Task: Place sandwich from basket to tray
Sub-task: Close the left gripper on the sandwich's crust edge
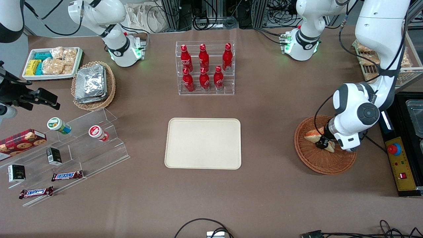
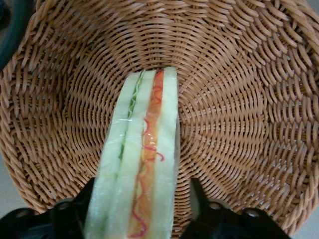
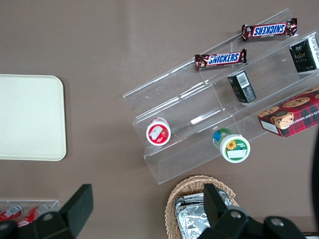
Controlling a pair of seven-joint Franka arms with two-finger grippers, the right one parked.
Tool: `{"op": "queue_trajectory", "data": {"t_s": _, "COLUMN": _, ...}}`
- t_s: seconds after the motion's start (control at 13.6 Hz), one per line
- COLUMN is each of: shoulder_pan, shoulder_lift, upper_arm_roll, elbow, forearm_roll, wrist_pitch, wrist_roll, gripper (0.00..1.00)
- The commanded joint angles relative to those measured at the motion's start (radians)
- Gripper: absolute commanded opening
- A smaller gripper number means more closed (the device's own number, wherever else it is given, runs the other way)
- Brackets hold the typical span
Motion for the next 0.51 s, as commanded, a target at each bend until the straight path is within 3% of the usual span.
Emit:
{"op": "queue_trajectory", "data": {"t_s": 0.0, "shoulder_pan": -0.003, "shoulder_lift": 0.002, "upper_arm_roll": -0.002, "elbow": 0.009, "forearm_roll": 0.016, "wrist_pitch": 0.001, "wrist_roll": -0.039, "gripper": 0.19}}
{"op": "queue_trajectory", "data": {"t_s": 0.15, "shoulder_pan": -0.003, "shoulder_lift": -0.009, "upper_arm_roll": -0.006, "elbow": 0.012, "forearm_roll": 0.016, "wrist_pitch": -0.004, "wrist_roll": -0.041, "gripper": 0.0}}
{"op": "queue_trajectory", "data": {"t_s": 0.44, "shoulder_pan": -0.057, "shoulder_lift": -0.079, "upper_arm_roll": -0.008, "elbow": 0.099, "forearm_roll": 0.045, "wrist_pitch": -0.177, "wrist_roll": -0.042, "gripper": 0.0}}
